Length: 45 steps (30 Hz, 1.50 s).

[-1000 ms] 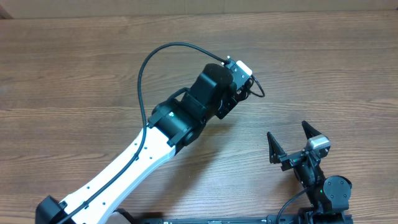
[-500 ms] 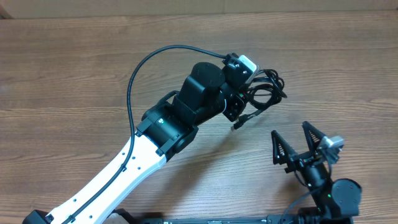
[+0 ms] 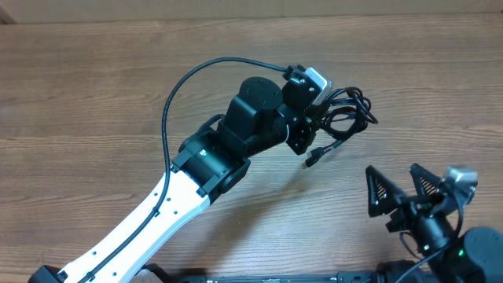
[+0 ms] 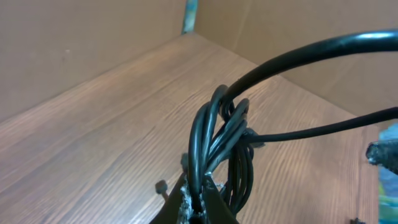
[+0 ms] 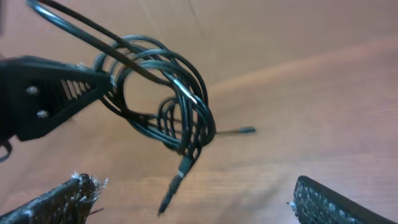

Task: Untangle cables
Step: 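Move the right gripper toward the hanging cables and grasp a loop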

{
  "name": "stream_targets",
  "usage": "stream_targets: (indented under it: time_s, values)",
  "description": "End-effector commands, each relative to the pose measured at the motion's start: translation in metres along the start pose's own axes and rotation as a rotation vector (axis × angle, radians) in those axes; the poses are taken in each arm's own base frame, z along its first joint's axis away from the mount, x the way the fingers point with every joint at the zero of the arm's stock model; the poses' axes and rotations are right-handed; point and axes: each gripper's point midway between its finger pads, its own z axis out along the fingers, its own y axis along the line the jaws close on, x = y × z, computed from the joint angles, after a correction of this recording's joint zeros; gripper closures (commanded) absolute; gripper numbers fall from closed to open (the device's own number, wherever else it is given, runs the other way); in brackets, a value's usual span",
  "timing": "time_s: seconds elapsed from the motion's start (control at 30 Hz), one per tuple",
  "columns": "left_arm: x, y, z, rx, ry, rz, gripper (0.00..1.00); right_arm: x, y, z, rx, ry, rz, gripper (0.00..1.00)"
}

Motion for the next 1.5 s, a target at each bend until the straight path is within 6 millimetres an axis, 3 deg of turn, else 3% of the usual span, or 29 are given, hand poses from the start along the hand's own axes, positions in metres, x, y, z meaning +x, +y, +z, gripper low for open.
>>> stream_targets:
  time_s: [0.0,0.27,0.9,0.97,1.07,1.17,1.33,1.47]
  values:
    - [-0.026,-0.014,-0.020,0.054,-0.072,-0.004,0.96,-0.020,0.002,0.001,0.051,0.056,0.015,0.00]
    - [-0.035,-0.018,-0.030,0.057,-0.104,-0.001,0.96,-0.033,0.006,0.012,0.101,0.194,0.046,0.00]
    - [-0.051,-0.066,-0.041,0.335,-0.158,0.026,0.96,-0.030,0.003,0.020,0.095,0.229,-0.086,0.01]
    - [-0.050,-0.066,-0.041,0.336,-0.158,0.028,0.96,-0.030,0.003,0.020,0.092,0.232,-0.131,0.08]
    - [-0.048,-0.060,-0.041,0.319,-0.152,0.067,0.96,-0.032,0.000,0.020,0.110,0.223,-0.130,0.10]
    - [-0.040,-0.034,-0.042,0.263,-0.120,0.076,0.96,-0.038,-0.010,0.020,0.176,0.189,-0.057,0.10]
    - [-0.040,-0.020,-0.073,0.450,-0.131,0.099,0.96,-0.044,-0.017,0.020,0.224,0.159,-0.038,0.08]
    - [-0.039,-0.029,-0.092,0.587,-0.140,0.131,0.96,-0.047,0.017,0.025,0.018,0.162,-0.182,0.04]
